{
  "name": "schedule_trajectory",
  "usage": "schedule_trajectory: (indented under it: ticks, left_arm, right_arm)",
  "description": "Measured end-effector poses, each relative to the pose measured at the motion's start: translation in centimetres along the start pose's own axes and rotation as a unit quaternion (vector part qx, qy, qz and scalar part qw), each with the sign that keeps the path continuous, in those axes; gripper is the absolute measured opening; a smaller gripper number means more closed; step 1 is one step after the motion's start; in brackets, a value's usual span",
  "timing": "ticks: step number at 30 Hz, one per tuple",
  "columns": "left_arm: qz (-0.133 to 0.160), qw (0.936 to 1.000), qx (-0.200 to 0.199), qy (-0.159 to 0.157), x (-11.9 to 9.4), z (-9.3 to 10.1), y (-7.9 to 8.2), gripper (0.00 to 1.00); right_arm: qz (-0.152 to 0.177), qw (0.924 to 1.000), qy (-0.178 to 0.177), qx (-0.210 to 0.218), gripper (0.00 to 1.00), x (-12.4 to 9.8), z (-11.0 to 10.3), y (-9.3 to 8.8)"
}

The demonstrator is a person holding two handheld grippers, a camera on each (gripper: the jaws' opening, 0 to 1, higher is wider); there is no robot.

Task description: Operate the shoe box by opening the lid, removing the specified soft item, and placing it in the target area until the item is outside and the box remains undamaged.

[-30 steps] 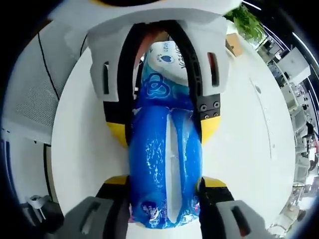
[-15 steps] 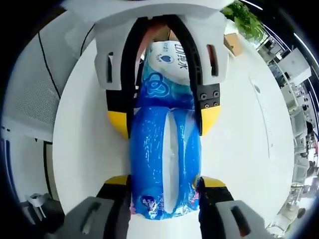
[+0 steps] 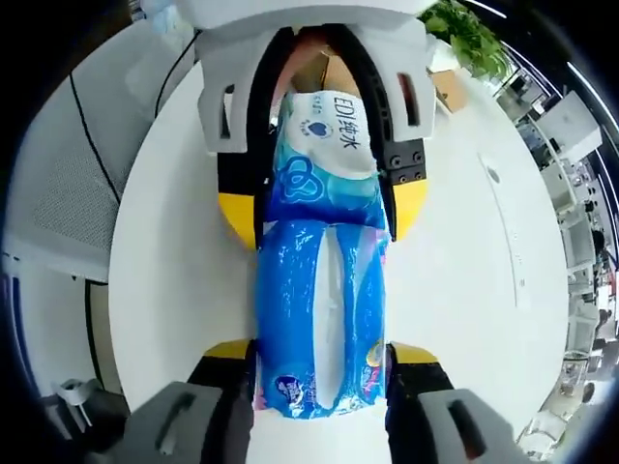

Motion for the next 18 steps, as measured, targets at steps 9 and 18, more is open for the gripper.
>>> schedule_trajectory:
  ticks: [9, 18]
  left_arm:
    - [0.018, 0.9996, -0.020, 0.010, -1.8, -1.5, 0.0, 0.58]
    - [0.033, 0.9980, -0.049, 0.021, -4.9, -2.4, -0.5, 0.59]
  right_arm:
    - [0.028, 0.9993, -0.005, 0.024, 0.52, -1.3, 0.1, 1.1]
    - [0.098, 0.9907, -0.021, 0.091, 0.51, -2.5, 0.6, 2.4]
Point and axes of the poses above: the point that each gripper's makers call its tool centre point, and the gripper's own axes: x roughly forward along the fingers, z roughly to its right, y roughly out of its top, the point moved 6 cm from there along -x, roughly backward along the fingers, and after that the axes turned 9 degrees about y, right-handed, at the moved point
